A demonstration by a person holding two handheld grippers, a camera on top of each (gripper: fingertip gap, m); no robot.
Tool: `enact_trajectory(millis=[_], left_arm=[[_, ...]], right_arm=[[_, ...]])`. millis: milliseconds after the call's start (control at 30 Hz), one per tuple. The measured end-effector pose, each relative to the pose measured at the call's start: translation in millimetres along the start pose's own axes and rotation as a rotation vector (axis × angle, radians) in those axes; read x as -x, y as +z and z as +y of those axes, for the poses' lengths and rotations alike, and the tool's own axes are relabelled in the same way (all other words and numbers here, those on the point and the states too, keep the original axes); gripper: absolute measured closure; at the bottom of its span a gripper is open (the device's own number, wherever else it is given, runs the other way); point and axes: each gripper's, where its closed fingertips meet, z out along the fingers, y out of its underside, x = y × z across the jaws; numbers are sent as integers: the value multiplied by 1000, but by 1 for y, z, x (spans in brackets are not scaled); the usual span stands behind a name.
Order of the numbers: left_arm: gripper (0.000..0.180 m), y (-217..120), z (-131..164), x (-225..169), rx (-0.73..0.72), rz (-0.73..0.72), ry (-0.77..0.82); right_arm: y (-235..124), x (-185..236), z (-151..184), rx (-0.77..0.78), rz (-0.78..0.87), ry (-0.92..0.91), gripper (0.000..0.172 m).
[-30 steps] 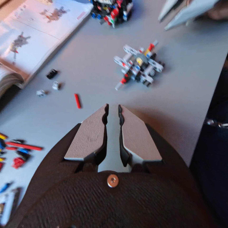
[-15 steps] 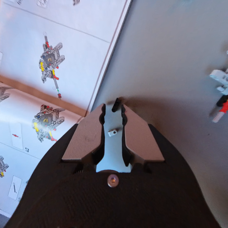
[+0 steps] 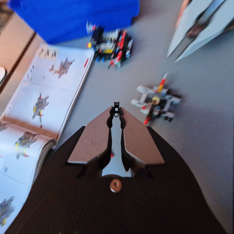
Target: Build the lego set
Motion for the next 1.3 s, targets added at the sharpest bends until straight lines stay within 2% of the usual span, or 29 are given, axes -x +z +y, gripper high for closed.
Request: enact_trajectory(millis=[100,200,300,433,500,567,667,733,833,933,1000,1100,1200,1300], left_arm=[[175,-16,-24,-37,-208,42,-11],[176,-26,-38,-63,-337,69,-5],[176,-24,-38,-75,-356,42,-25],[176,-28,-47,-96,-427,68,-32],[176,-26,-48,-103,-418,64,-12],[176,-28,-51,-111,-445,110,-58],[175,-29,-54,-120,-489,207,-248],[175,-27,-47,-118,-482,291,-511],[175,-37,-45,-112,-636,428,-882],[176,-34,-44,-119,-707,523,-1033],[175,-34,-51,-124,-754,595,-1032],[175,-39,-57,-122,-845,529,-877],[175,-59,-68,-132,-971,506,-722],[175,-61,-74,-146,-1014,527,-666]], right_arm=[[-2,5,-9,-53,-9,-15,167],[-5,13,-29,-152,-45,38,169],[-6,24,-55,-270,-129,165,168],[1,32,-71,-293,-195,281,162],[1,38,-81,-317,-227,305,160],[2,44,-83,-302,-242,299,158],[1,55,-79,-277,-257,274,158],[-1,63,-72,-242,-253,263,156],[0,65,-55,-156,-138,209,152],[6,70,-54,-114,-48,151,151],[12,82,-58,-107,-107,181,154],[10,85,-67,-188,-210,381,157],[0,85,-82,-321,-327,536,156],[-5,86,-93,-391,-355,537,154]])
